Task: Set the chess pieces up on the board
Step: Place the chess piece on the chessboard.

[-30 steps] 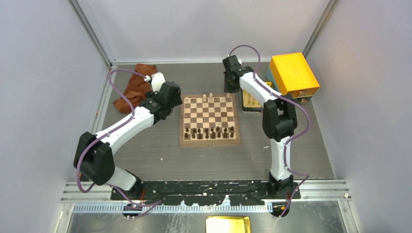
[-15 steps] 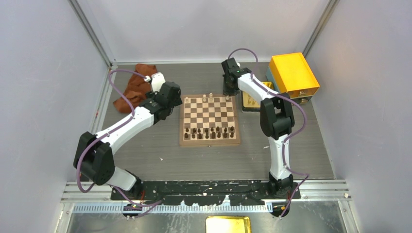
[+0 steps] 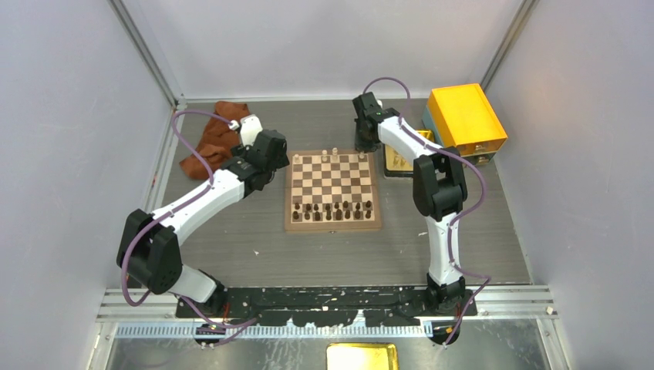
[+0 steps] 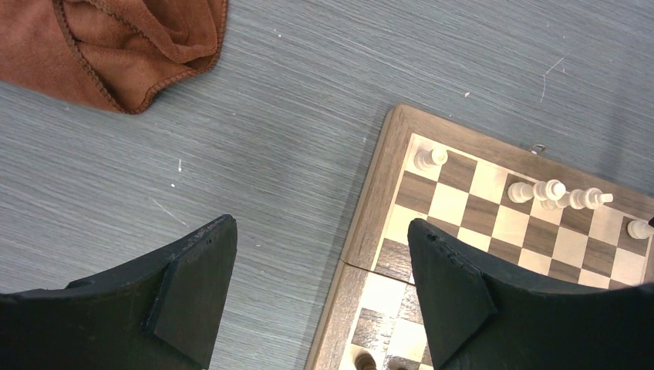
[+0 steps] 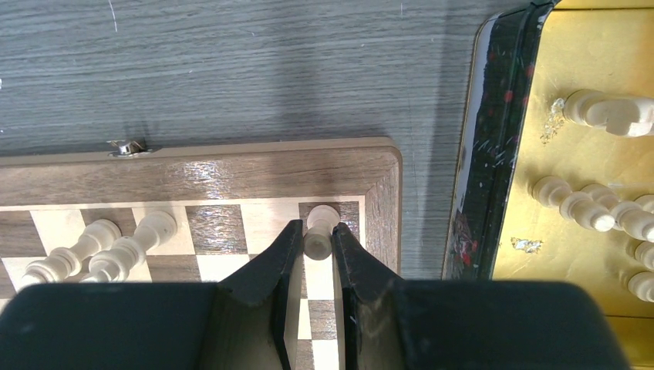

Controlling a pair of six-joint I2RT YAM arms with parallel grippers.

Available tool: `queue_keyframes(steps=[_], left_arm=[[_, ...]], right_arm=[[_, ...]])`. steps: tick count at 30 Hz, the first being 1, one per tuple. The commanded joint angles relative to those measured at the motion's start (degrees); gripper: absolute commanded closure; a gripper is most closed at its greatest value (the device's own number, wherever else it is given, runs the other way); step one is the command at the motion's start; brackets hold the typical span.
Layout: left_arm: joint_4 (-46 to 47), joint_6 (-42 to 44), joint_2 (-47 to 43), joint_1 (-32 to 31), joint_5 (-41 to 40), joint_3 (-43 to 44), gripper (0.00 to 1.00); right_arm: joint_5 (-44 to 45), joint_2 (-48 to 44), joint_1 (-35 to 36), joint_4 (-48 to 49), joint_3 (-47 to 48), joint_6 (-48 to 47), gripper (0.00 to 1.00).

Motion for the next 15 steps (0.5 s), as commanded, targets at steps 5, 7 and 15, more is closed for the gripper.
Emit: queue_keyframes(steps=[5,7,15], left_arm=[[2.95,-0.74,-1.83,-0.29,-1.99,-0.22,0.18],[2.95,-0.74,-1.74,-0.30,-1.99,-0.22,0.18],[2.94,-0.82,-1.74,-0.31,-2.07,-0.35,0.18]], right_arm=[[-0.03,-1.20,-0.44,2.04,-0.66,0.65,0.96],[-0.05,-1.11,-0.47,2.05,-0.74,0.62,0.96],[-0.05,-0.96,-0.60,2.14,-0.96,0.63,0.84]])
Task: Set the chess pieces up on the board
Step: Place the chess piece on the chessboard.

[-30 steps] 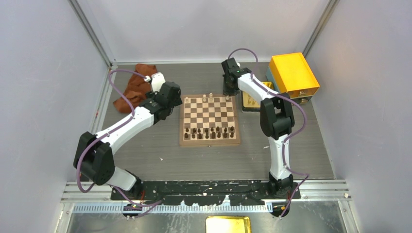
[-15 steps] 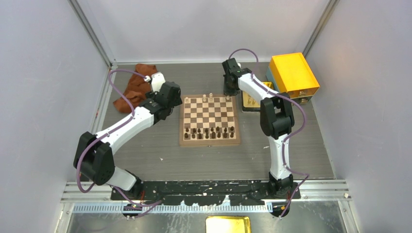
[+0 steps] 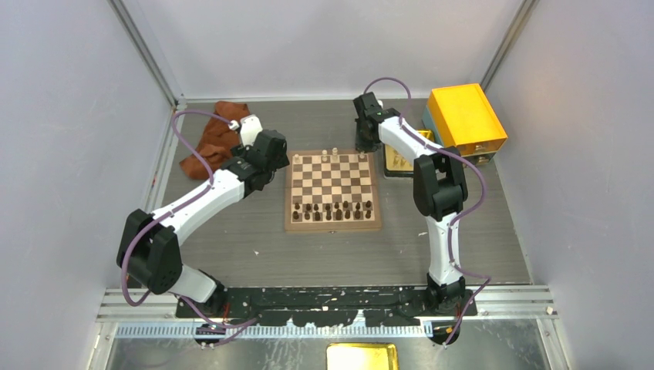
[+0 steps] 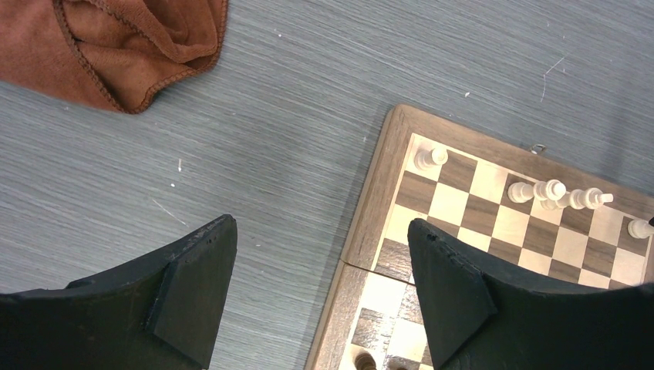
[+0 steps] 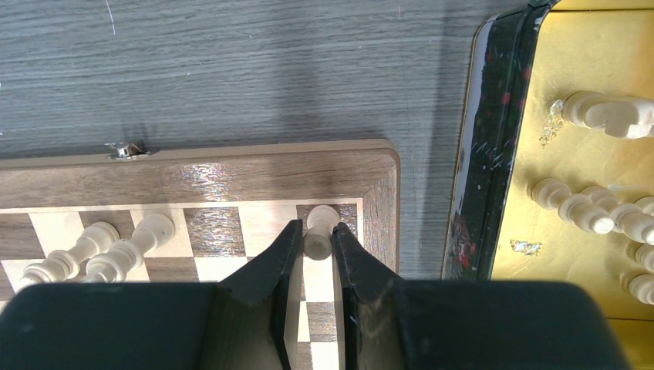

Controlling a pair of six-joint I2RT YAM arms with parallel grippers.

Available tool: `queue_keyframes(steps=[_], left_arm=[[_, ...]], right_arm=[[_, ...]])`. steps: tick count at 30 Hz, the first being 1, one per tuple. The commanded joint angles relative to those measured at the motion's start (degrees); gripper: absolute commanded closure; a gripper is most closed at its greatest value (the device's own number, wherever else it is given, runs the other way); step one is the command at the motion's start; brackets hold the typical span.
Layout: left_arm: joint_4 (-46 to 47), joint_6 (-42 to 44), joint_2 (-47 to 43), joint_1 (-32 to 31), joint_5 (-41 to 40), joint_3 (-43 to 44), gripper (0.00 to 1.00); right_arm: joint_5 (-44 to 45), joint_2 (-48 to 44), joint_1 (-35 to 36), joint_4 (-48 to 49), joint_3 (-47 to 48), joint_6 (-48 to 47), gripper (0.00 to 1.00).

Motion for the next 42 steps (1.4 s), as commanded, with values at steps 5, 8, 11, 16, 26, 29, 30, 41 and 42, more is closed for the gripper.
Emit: queue_keyframes(steps=[5,8,11,16,26,29,30,41,42], left_arm=[[2.84,-0.79,-1.57,-0.29,-1.98,-0.07,0.18],[2.73,-0.79,-1.56,-0.27,-1.90,-0.08,0.18],[2.66,-0.85,-1.61,-0.31,-1.83,-0.13,0.18],[2.67,-0.88,-1.56,-0.31,-1.68,0.02,0.18],[2.70,-1.12,-1.73,-0.26,-1.64,0.07,0.18],[2.92,-1.14,-1.29,-0.29,-1.46,0.19,0.18],[2.78,-1.14,-1.09,-0.31,-1.44,0.38,0.18],[1.87,-1.29,-1.89,-0.29,-1.99,0.22,0.18],[1.82,-1.44,-2.03,-0.31,-1.96,0.09,0.18]], right_arm=[[-0.04,-1.19,-0.39,1.74,-1.06,0.69,0.78],[-0.20,-1.29,-0.42,1.95,-1.43,0.72,0.74],[-0.28,-1.38,-0.41,1.98,-1.59,0.77,0.68],[-0.21,-1.70,-0.46,2.03,-2.03,0.84,0.65],[-0.64,-2.34,-0.47,1.69,-0.81,0.46,0.61],[-0.72,-2.38,-0.40,1.46,-0.55,0.31,0.61],[-0.81,-2.48,-0.42,1.40,-0.54,0.27,0.61],[-0.69,-4.59,-0.28,1.20,-1.01,0.17,0.59],[-0.61,-4.88,-0.27,1.17,-1.13,0.07,0.59]])
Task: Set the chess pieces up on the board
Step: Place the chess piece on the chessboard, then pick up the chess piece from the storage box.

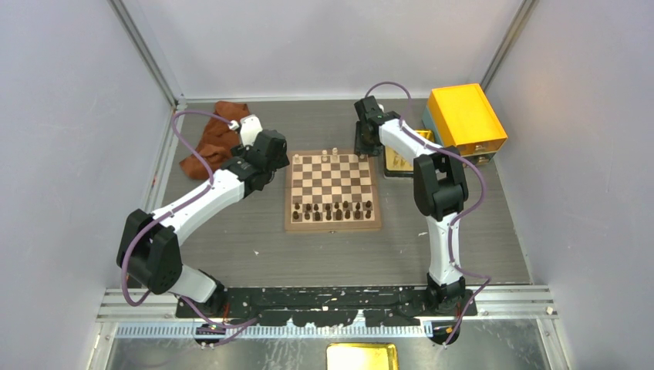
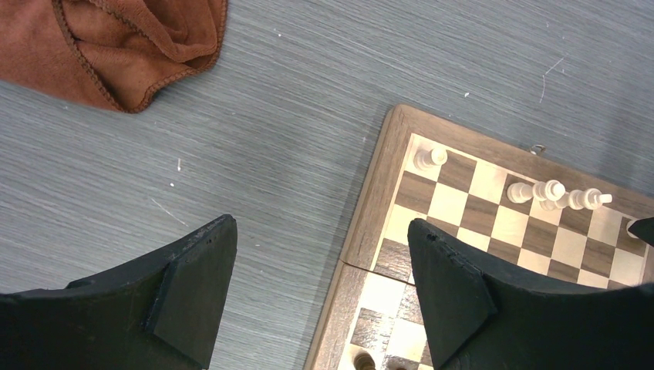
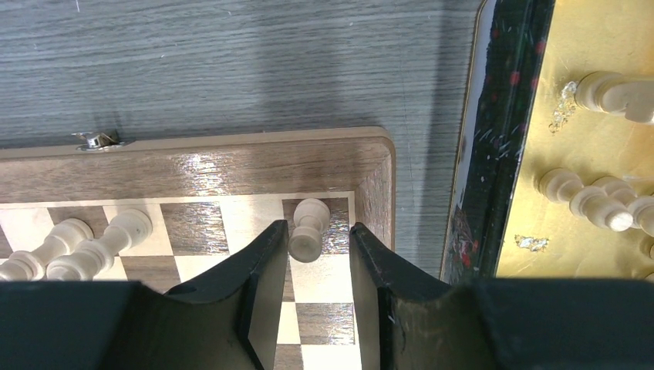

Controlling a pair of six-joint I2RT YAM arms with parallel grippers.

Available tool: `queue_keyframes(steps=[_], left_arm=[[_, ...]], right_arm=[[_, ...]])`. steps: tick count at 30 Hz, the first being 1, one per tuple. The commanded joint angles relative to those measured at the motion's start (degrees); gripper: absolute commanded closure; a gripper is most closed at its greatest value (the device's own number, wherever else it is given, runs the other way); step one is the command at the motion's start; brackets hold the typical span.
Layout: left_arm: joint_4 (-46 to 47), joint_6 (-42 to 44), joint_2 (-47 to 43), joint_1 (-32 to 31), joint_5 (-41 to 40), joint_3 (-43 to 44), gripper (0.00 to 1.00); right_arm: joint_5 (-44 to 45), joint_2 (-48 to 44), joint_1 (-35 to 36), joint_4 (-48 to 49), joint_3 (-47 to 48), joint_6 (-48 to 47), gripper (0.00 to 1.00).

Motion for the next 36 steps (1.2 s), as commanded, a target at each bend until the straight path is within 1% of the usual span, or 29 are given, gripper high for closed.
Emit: queue_keyframes(steps=[1,12,15,24,30,36], left_arm=[[1.84,-1.29,-2.12,-0.31,-1.97,-0.03,0.18],[1.56,-1.47,-3.65,-0.31,-2.60,-0.74,0.18],[1.53,-1.47,-3.76,-0.31,-2.58,-0.72,0.18],[2.10,-0.69,-3.64,-0.26,-2.68,-0.84,0.18],[3.10,-0.42,-3.57,-0.25,-2.29,-1.16,0.18],[3.71,-0.25,-1.23,-0.29,-1.47,-0.36,0.18]], right_arm=[[0.04,-5.09,0.03,0.31,1.25,-0.09,0.59],[1.86,-9.62,0.74,0.08,1.07,-0.51,0.58],[3.72,-11.59,0.72,1.40,0.66,-0.69,0.58],[13.93,-14.70,0.36,6.16,-0.52,-1.36,0.59],[17.02,-14.83,-3.44,8.54,-2.38,1.55,0.59],[18.96,-13.65,-7.59,9.35,-3.77,4.33,0.59]])
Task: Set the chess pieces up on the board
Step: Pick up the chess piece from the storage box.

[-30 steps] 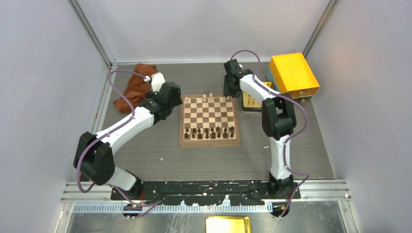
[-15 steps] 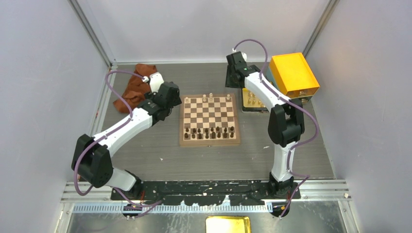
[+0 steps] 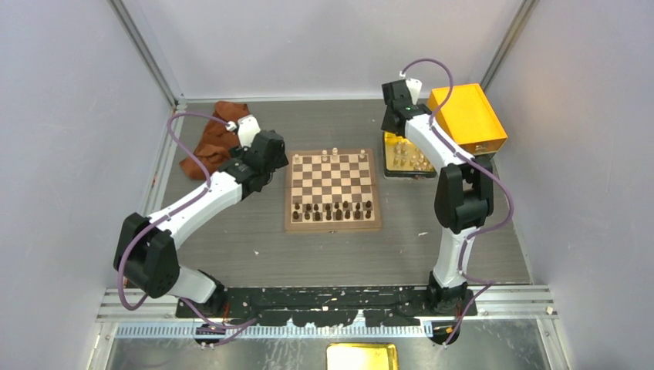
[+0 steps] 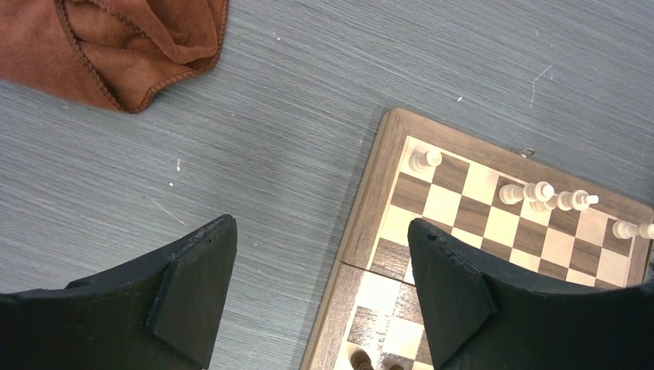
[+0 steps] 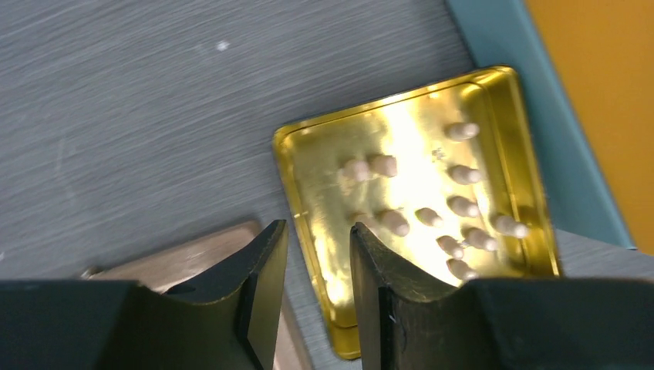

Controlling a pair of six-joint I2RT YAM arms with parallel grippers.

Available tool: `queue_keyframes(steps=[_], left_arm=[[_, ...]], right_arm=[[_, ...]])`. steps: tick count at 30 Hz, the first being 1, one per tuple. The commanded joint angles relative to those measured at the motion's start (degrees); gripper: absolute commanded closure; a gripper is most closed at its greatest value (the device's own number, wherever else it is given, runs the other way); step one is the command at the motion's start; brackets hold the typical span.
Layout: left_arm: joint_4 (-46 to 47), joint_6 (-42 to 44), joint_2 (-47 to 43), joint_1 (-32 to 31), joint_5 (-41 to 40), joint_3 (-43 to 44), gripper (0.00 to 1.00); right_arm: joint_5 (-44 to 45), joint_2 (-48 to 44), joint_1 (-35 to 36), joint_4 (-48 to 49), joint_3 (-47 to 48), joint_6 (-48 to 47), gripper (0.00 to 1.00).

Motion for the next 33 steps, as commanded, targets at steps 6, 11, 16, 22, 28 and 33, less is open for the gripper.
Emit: queue_keyframes(steps=[6,11,16,22,28,33], left_arm=[[3.25,0.83,1.66,-0.29,-1.45,1.70,0.18],[3.19,0.91,2.39,-0.31,-1.26,2.24,0.18],[3.39,0.92,2.87,-0.31,-1.10,2.48,0.18],[3.01,1.09,3.49,-0.31,-1.09,3.48,0.18],[3.00,1.01,4.05,-0.31,-0.75,3.88,0.18],[2.99,0.93,4.30,-0.31,-0.65,4.19,0.18]], right_arm=[[1.50,0.70,-5.88,2.82,0.02,4.52,0.59],[0.38,2.46,-7.48,2.81,-0.12,5.65,0.60],[-1.81,4.10,-9.05,2.29,0.34,5.66,0.63],[-3.35,5.36,-10.18,1.73,0.42,4.67,0.66],[-5.74,6.34,-11.16,1.32,0.90,3.11,0.68],[-8.19,7.44,-11.54,1.07,1.09,2.17,0.69]])
